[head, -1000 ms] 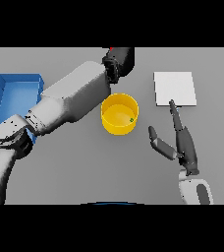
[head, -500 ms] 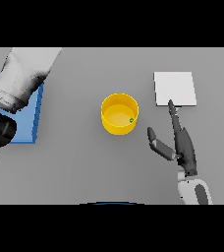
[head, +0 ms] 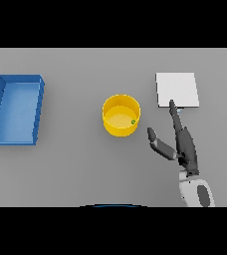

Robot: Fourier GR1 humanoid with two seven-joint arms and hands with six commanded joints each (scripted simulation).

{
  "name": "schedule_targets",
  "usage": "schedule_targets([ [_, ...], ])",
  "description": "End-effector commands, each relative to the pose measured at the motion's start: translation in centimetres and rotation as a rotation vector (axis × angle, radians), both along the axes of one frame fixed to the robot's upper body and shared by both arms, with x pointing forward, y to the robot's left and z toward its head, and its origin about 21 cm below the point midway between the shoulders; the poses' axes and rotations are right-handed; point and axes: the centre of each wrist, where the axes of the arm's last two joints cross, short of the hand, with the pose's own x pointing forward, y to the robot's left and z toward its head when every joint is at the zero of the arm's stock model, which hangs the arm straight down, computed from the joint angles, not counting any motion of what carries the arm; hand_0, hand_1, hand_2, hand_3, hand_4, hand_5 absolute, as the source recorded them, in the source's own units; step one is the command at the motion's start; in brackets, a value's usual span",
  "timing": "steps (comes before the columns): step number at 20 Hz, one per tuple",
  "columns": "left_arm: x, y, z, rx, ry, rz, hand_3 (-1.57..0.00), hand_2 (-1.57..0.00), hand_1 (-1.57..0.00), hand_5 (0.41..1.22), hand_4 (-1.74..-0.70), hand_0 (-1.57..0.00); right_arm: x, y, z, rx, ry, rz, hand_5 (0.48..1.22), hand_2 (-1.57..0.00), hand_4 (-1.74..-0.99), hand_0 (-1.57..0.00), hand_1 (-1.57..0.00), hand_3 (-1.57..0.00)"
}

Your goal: Pick up the red beaker and tilt it to pour out 1 green nut into yellow bowl. Pick up the yellow bowl and place it on the metallic measuring scale.

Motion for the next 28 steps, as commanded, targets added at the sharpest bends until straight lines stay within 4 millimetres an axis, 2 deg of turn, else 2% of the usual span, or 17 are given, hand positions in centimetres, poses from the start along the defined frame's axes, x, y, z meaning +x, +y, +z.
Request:
schedule_targets([
  [1,-0.3,1.1,-1.0,-0.079,-0.006,0.059,-1.43,-1.57,-1.57,1.221,-1.74,-1.57,0.0,-0.2,-0.2,0.0,0.004,0.001,0.653,0.0,-1.05,0.0,0.0,0.0],
  [5,-1.7,4.2,-6.3,-0.315,-0.02,0.19,-1.47,-1.57,-1.57,1.221,-1.74,-1.57,0.1,-0.2,-0.1,-0.033,0.004,-0.006,0.651,0.0,-1.047,0.0,0.0,0.0],
  [6,-2.1,4.7,-6.8,-0.354,-0.029,0.216,-1.47,-1.57,-1.57,1.221,-1.74,-1.57,0.3,0.0,0.1,-0.04,0.006,-0.013,0.651,0.0,-1.048,0.0,0.0,0.0],
  [8,-2.9,5.0,-8.1,-0.436,-0.045,0.242,-1.48,-1.57,-1.57,1.221,-1.74,-1.57,0.4,-0.1,0.2,-0.064,0.001,-0.02,0.648,0.0,-1.054,0.0,0.0,0.0],
  [11,-4.8,5.0,-11.0,-0.517,-0.033,0.304,-1.46,-1.57,-1.57,1.221,-1.74,-1.57,0.3,-0.3,0.3,-0.062,0.001,-0.01,0.65,0.0,-1.035,0.0,0.0,0.0],
  [15,-7.5,5.1,-13.5,-0.573,-0.056,0.328,-1.45,-1.57,-1.57,1.221,-1.74,-1.57,0.0,-0.6,-0.3,-0.056,0.002,-0.002,0.646,0.0,-1.02,0.0,0.0,0.0],
  [19,-9.5,4.3,-15.6,-0.642,-0.067,0.339,-1.51,-1.57,-1.57,1.221,-1.74,-1.57,-0.2,-0.3,-0.2,-0.04,-0.009,0.012,0.648,0.0,-1.004,0.0,0.0,0.0],
  [23,-11.1,3.8,-16.5,-0.693,-0.037,0.377,-1.55,-1.57,-1.57,1.123,-1.74,-1.57,-0.4,-0.5,-0.4,-0.03,-0.011,0.006,0.65,0.0,-1.01,0.0,0.0,0.0],
  [25,-11.7,3.5,-16.9,-0.671,-0.034,0.373,-1.56,-1.57,-1.57,1.046,-1.74,-1.57,-0.1,-0.4,-0.2,-0.039,0.0,0.002,0.644,0.0,-1.013,0.0,0.0,0.0],
  [27,-12.5,4.0,-17.5,-0.625,-0.018,0.369,-1.56,-1.57,-1.57,0.941,-1.65,-1.57,-0.2,-0.4,-0.3,-0.042,-0.005,-0.003,0.636,0.0,-1.021,0.0,0.0,0.0],
  [28,-12.8,3.7,-17.5,-0.61,-0.01,0.365,-1.56,-1.57,-1.57,0.892,-1.54,-1.57,-0.5,-0.6,-0.6,-0.05,-0.004,-0.003,0.636,0.0,-1.021,0.0,0.0,0.0],
])
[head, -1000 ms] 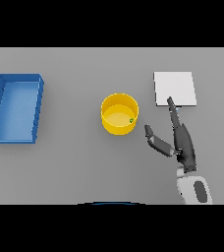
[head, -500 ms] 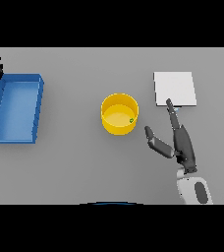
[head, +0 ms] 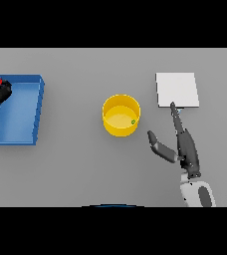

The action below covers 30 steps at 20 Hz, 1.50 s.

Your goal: Pick up the red beaker and tilt it to pour out 1 green nut into yellow bowl. Pick up the yellow bowl and place it on the metallic measuring scale.

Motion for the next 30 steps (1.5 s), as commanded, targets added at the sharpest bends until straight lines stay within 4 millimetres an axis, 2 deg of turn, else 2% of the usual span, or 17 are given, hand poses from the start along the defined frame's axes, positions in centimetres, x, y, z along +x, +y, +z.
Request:
schedule_targets([
  [1,0.0,-0.1,0.1,0.004,0.006,0.003,-1.54,-1.56,-1.57,0.848,-1.4,-1.57,0.2,-0.2,0.2,0.001,-0.006,-0.003,0.635,0.0,-1.017,0.0,0.0,0.0],
  [2,-0.3,0.1,0.1,0.005,0.015,-0.008,-1.47,-1.5,-1.54,0.81,-1.28,-1.57,0.1,-0.3,0.2,0.01,-0.005,-0.004,0.634,0.0,-1.012,0.0,0.0,0.0],
  [4,-0.5,0.2,0.3,-0.004,0.022,-0.03,-1.14,-1.21,-1.22,0.749,-1.07,-1.39,-0.2,0.1,0.1,0.018,-0.009,0.005,0.635,0.0,-1.007,0.0,0.0,0.0],
  [5,-0.8,0.1,-0.2,-0.003,0.033,-0.036,-0.95,-1.02,-1.0,0.72,-1.0,-1.21,0.0,0.2,0.3,0.017,-0.009,0.005,0.636,0.0,-1.004,0.0,0.0,0.0],
  [6,-0.9,0.0,-0.2,-0.004,0.047,-0.029,-0.77,-0.82,-0.8,0.696,-0.96,-0.97,0.0,0.0,0.4,0.02,-0.003,-0.001,0.635,0.0,-1.004,0.0,0.0,0.0],
  [8,-0.8,0.0,-0.2,0.022,0.085,-0.065,-0.49,-0.52,-0.51,0.666,-0.89,-0.62,0.0,-0.1,0.2,0.027,0.001,0.0,0.635,0.0,-1.008,0.0,0.0,0.0],
  [11,-0.8,0.1,-1.1,0.058,0.117,-0.105,-0.25,-0.27,-0.26,0.657,-0.82,-0.32,0.0,-0.1,0.2,0.017,-0.012,0.005,0.639,0.0,-1.009,0.0,0.0,0.0],
  [16,-0.6,0.3,-1.0,0.065,0.074,-0.121,-0.08,-0.09,-0.08,0.651,-0.78,-0.1,0.5,0.1,0.7,-0.04,0.019,0.003,0.64,0.0,-1.02,0.0,0.0,0.0],
  [18,-0.6,0.0,-1.1,0.072,0.055,-0.13,-0.05,-0.06,-0.05,0.657,-0.76,-0.07,1.5,-0.3,1.5,-0.105,0.016,0.098,0.669,0.0,-1.005,0.0,0.0,0.0],
  [21,-0.6,-0.4,-1.0,0.062,0.042,-0.143,-0.03,-0.03,-0.03,0.662,-0.75,-0.03,3.5,-1.1,3.4,-0.376,0.026,0.238,0.678,0.0,-1.071,0.0,0.0,0.0],
  [26,-0.4,-0.3,-1.0,0.076,0.045,-0.148,-0.01,-0.01,-0.01,0.68,-0.73,-0.01,6.8,0.4,5.3,-0.721,-0.002,0.436,0.677,0.0,-1.192,0.0,0.0,0.0],
  [30,-0.6,-0.3,-1.0,0.075,0.055,-0.153,0.0,0.0,0.0,0.696,-0.74,0.0,9.0,1.8,7.0,-0.952,-0.072,0.59,0.684,0.0,-1.225,0.0,0.0,0.0],
])
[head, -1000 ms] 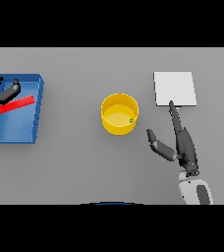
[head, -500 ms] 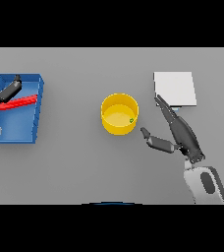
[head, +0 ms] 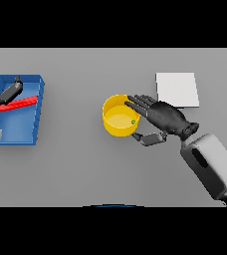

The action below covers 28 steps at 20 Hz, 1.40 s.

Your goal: Pick up the red beaker and tilt it to pour out 1 green nut into yellow bowl. Pick up the yellow bowl and place it on the metallic measuring scale.

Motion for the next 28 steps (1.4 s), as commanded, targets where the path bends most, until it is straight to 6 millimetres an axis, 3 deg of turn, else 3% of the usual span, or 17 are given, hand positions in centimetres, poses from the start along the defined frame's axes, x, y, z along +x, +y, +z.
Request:
schedule_targets([
  [1,-0.1,0.5,0.3,0.007,0.001,0.01,0.0,0.0,0.0,0.699,-0.74,0.0,0.3,0.3,0.0,-0.057,-0.006,0.029,0.692,0.0,-1.226,0.0,0.0,0.0],
  [6,0.1,0.4,0.3,0.003,-0.003,0.008,0.0,0.0,0.0,0.706,-0.75,0.0,1.5,1.9,-0.5,-0.253,0.001,0.162,0.714,0.0,-1.213,0.0,0.0,0.0],
  [14,0.1,0.9,0.5,0.009,-0.007,0.012,0.0,0.0,0.0,0.699,-0.74,0.0,3.4,5.7,-1.2,-0.385,0.065,0.223,0.733,0.0,-1.25,0.0,0.0,0.0],
  [22,-0.3,1.4,0.2,0.005,0.0,0.023,0.0,0.0,0.0,0.698,-0.75,0.0,4.7,6.7,-1.4,-0.464,0.103,0.238,0.74,0.0,-1.27,0.0,0.0,0.0],
  [26,-0.4,1.3,0.3,0.011,-0.007,0.014,0.0,0.0,0.0,0.699,-0.75,0.0,4.7,7.3,-2.3,-0.488,0.156,0.219,0.758,-0.02,-1.289,0.0,0.0,-0.07],
  [28,-0.5,1.3,0.3,0.008,0.0,0.017,0.0,0.0,0.0,0.701,-0.75,0.0,4.7,7.2,-2.0,-0.486,0.189,0.193,0.805,-0.07,-1.302,-0.03,-0.04,-0.14],
])
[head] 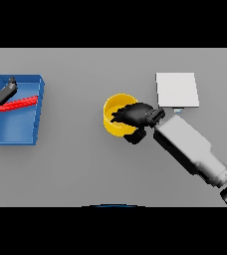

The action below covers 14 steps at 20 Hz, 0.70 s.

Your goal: Pick up the red beaker and tilt it to pour out 1 green nut into yellow bowl. Pick up the yellow bowl and place it on the metallic measuring scale.

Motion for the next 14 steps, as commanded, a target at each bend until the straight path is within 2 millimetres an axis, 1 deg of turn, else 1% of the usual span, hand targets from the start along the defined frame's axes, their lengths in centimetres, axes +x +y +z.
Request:
schedule_targets([
  [1,0.03,0.06,-0.07,-0.001,-0.004,-0.002,0.0,0.0,0.0,0.701,-0.75,0.0,0.09,-0.39,-0.15,-0.014,0.003,-0.005,0.839,-0.15,-1.321,-0.16,-0.14,-0.18],
  [2,0.14,0.1,-0.1,0.006,-0.002,0.004,0.0,0.0,0.0,0.7,-0.75,0.0,-0.01,-0.2,-0.17,-0.013,0.003,0.01,0.915,-0.38,-1.351,-0.44,-0.42,-0.24],
  [3,0.31,0.09,0.0,0.002,-0.001,0.006,0.0,0.0,0.0,0.703,-0.76,0.0,0.1,-0.12,-0.03,-0.005,0.004,0.022,0.976,-0.61,-1.394,-0.67,-0.65,-0.31],
  [4,0.26,0.12,0.13,0.002,-0.008,0.005,0.0,0.0,0.0,0.704,-0.76,0.0,0.2,-0.06,-0.14,0.0,0.012,0.024,1.025,-0.81,-1.463,-0.85,-0.84,-0.4],
  [6,0.2,0.26,0.21,0.002,-0.009,0.003,0.0,0.0,0.0,0.701,-0.76,0.0,0.01,-0.01,-0.16,-0.011,0.028,0.02,1.096,-1.08,-1.557,-1.11,-1.1,-0.71],
  [8,0.04,0.1,0.04,0.012,-0.011,-0.009,0.0,0.0,0.0,0.698,-0.75,0.0,0.22,0.02,0.03,-0.012,0.043,0.012,1.141,-1.18,-1.623,-1.28,-1.27,-1.01],
  [9,-0.01,0.1,-0.26,0.01,-0.008,-0.01,0.0,0.0,0.0,0.695,-0.75,0.0,0.21,-0.03,0.0,-0.013,0.045,0.01,1.157,-1.2,-1.647,-1.33,-1.33,-1.12],
  [10,0.21,0.26,0.1,0.016,-0.013,-0.003,0.0,0.0,0.0,0.692,-0.75,0.0,0.19,-0.19,0.01,-0.008,0.041,0.013,1.17,-1.23,-1.666,-1.38,-1.38,-1.21],
  [11,0.48,0.16,0.2,0.02,-0.008,0.002,0.0,0.0,0.0,0.69,-0.74,0.0,0.1,-0.31,0.1,-0.007,0.041,0.016,1.18,-1.25,-1.681,-1.42,-1.42,-1.27],
  [12,0.2,0.39,0.01,0.02,-0.004,-0.008,0.0,0.0,0.0,0.69,-0.74,0.0,0.04,-0.57,0.07,-0.001,0.042,0.022,1.188,-1.27,-1.693,-1.45,-1.45,-1.32],
  [14,0.32,0.28,0.23,0.021,-0.007,-0.008,0.0,0.0,0.0,0.688,-0.74,0.0,0.09,-0.22,0.13,0.009,0.043,0.013,1.2,-1.29,-1.71,-1.49,-1.49,-1.39],
])
